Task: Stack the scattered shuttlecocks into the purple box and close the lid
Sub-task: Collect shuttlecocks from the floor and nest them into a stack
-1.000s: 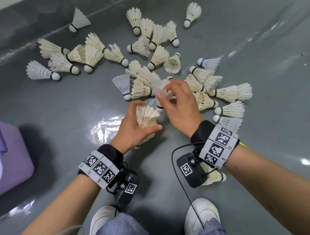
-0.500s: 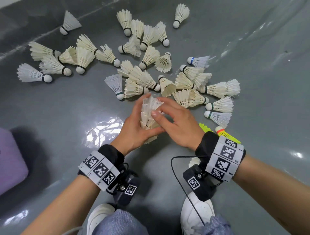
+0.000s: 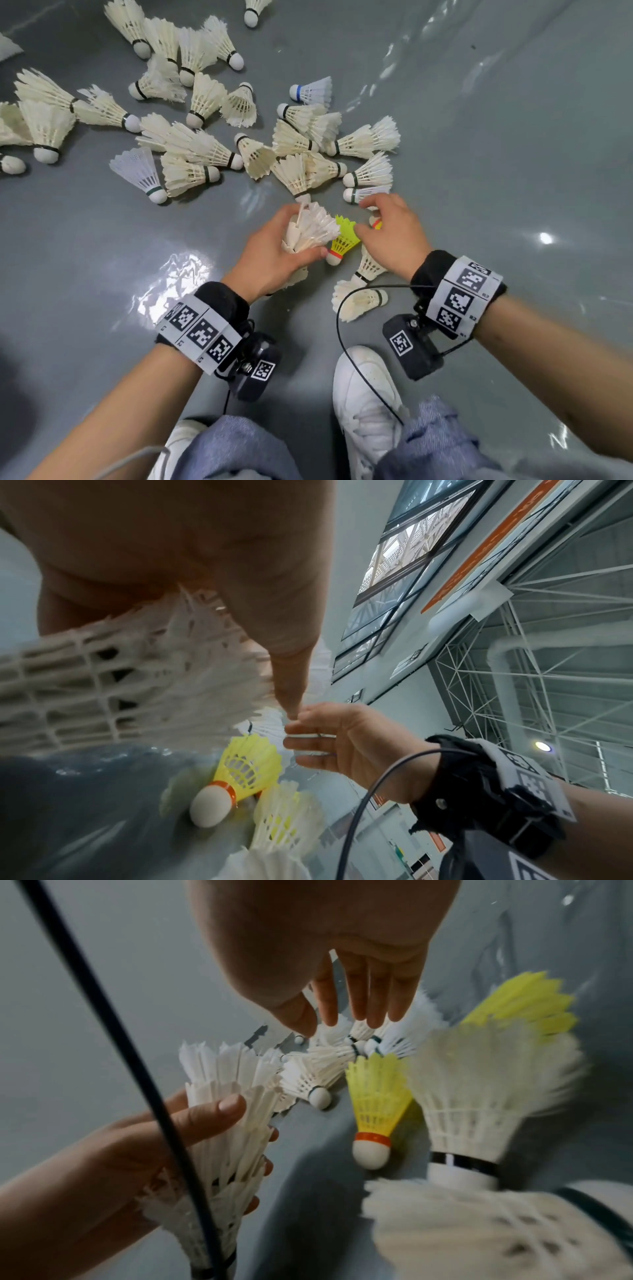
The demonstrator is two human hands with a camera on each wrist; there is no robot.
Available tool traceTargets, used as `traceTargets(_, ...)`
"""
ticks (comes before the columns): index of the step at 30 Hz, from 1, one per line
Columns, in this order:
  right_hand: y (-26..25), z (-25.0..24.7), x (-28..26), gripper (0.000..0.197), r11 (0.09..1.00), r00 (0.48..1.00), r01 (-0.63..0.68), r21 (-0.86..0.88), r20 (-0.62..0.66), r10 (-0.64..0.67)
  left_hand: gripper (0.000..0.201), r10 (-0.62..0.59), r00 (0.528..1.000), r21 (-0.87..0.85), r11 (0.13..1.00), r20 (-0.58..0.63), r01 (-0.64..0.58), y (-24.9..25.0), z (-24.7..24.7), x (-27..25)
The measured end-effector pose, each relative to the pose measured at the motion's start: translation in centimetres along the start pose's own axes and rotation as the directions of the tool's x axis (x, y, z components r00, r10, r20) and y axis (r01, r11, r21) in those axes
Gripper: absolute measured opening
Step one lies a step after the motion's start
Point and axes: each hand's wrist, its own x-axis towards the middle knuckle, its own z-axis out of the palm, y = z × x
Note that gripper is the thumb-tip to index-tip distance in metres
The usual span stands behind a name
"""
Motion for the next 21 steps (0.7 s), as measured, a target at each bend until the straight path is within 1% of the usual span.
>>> traceTargets(2, 0.8, 0.1, -0.2, 0.043, 0.997, 0.996, -0.026, -0.072, 0.078, 0.032, 0.066, 0.010, 1.000, 0.021, 1.000, 0.008, -0.010, -0.1, 0.7, 0.3)
traceTargets(5, 1.2, 0.5, -0.2, 0.052, 0.992, 0.988, 0.015, -0.127, 0.153, 0.004, 0.066, 0.002, 0.999, 0.084, 0.996, 0.037, -0.005, -0.4, 1.1, 0.4)
traceTargets(6, 1.2, 0.5, -0.2, 0.050, 0.990, 0.986, 0.040, -0.133, 0.163, -0.018, 0.067, -0.002, 0.999, 0.112, 0.994, 0.041, -0.003, -0.5, 1.0, 0.4)
traceTargets(8, 1.0, 0.7, -0.1, 0.039, 0.985, 0.984, 0.086, -0.148, 0.168, -0.061, 0.068, -0.016, 0.999, 0.171, 0.985, 0.042, 0.009, -0.9, 0.5, 0.3)
traceTargets(10, 0.4, 0.9, 0.0, 0.028, 0.982, 0.985, 0.106, -0.159, 0.150, -0.082, 0.067, -0.039, 0.999, 0.200, 0.979, 0.033, 0.031, -1.2, 0.0, 0.2)
traceTargets(11, 0.0, 0.9, -0.1, 0.024, 0.984, 0.989, 0.106, -0.143, 0.115, -0.090, 0.066, -0.044, 0.999, 0.211, 0.977, 0.027, 0.037, -1.4, -0.3, 0.2)
traceTargets(13, -1.2, 0.7, -0.1, 0.020, 0.991, 0.992, 0.126, -0.037, -0.010, -0.127, 0.065, -0.056, 0.998, 0.237, 0.970, 0.013, 0.051, -1.8, -0.9, 0.1)
traceTargets(14, -1.9, 0.5, -0.2, 0.017, 0.987, 0.984, 0.160, 0.024, -0.081, -0.158, 0.066, -0.068, 0.998, 0.246, 0.967, 0.008, 0.064, -1.9, -1.1, 0.1)
traceTargets(15, -2.6, 0.3, -0.3, 0.015, 0.976, 0.972, 0.205, 0.070, -0.131, -0.195, 0.067, -0.081, 0.997, 0.248, 0.966, 0.001, 0.078, -2.0, -1.3, 0.0)
traceTargets(16, -3.4, 0.2, -0.4, 0.013, 0.963, 0.961, 0.247, 0.105, -0.151, -0.231, 0.068, -0.091, 0.996, 0.244, 0.966, -0.007, 0.089, -2.0, -1.5, 0.0)
traceTargets(18, -4.8, 0.3, -0.7, 0.012, 0.936, 0.947, 0.314, 0.157, -0.125, -0.296, 0.066, -0.094, 0.995, 0.227, 0.969, -0.025, 0.097, -1.9, -1.8, -0.2)
traceTargets(21, -5.4, 1.0, -1.0, 0.013, 0.920, 0.933, 0.358, 0.157, -0.026, -0.359, 0.063, -0.090, 0.995, 0.173, 0.980, -0.032, 0.094, -1.5, -1.9, -0.2)
